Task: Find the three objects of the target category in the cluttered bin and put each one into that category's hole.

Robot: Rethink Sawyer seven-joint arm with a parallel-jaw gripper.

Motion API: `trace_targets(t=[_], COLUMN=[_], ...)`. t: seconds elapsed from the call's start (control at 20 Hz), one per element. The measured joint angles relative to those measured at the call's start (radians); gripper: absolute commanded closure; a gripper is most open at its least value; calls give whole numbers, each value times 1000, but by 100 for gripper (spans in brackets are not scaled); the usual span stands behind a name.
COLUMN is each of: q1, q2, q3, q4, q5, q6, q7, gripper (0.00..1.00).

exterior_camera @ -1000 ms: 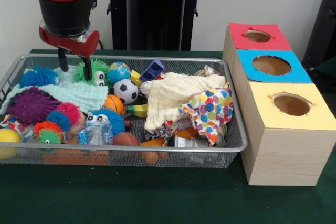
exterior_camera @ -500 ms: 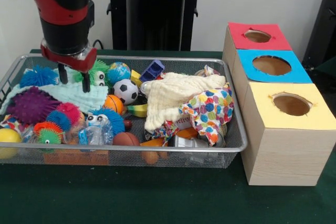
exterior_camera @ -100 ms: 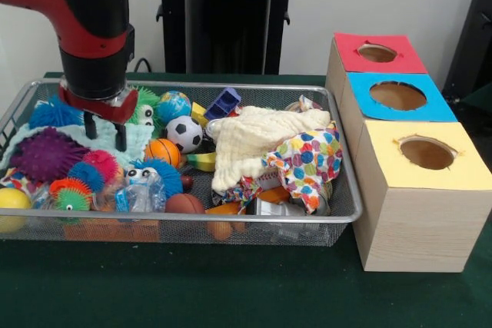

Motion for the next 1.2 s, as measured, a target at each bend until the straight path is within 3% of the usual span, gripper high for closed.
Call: trace_targets(t=[0.65, 0.85, 1.05, 1.2], q1=[8, -15, -47, -46], q2=[1, -32, -116, -142], q3=[-12, 11, 52, 59], q4=[2, 45, 154, 188], q5=[-5, 35, 126, 151], q6=[-43, -39, -9, -3], q7=[0, 0, 0, 0], gripper=[100, 100, 100, 100])
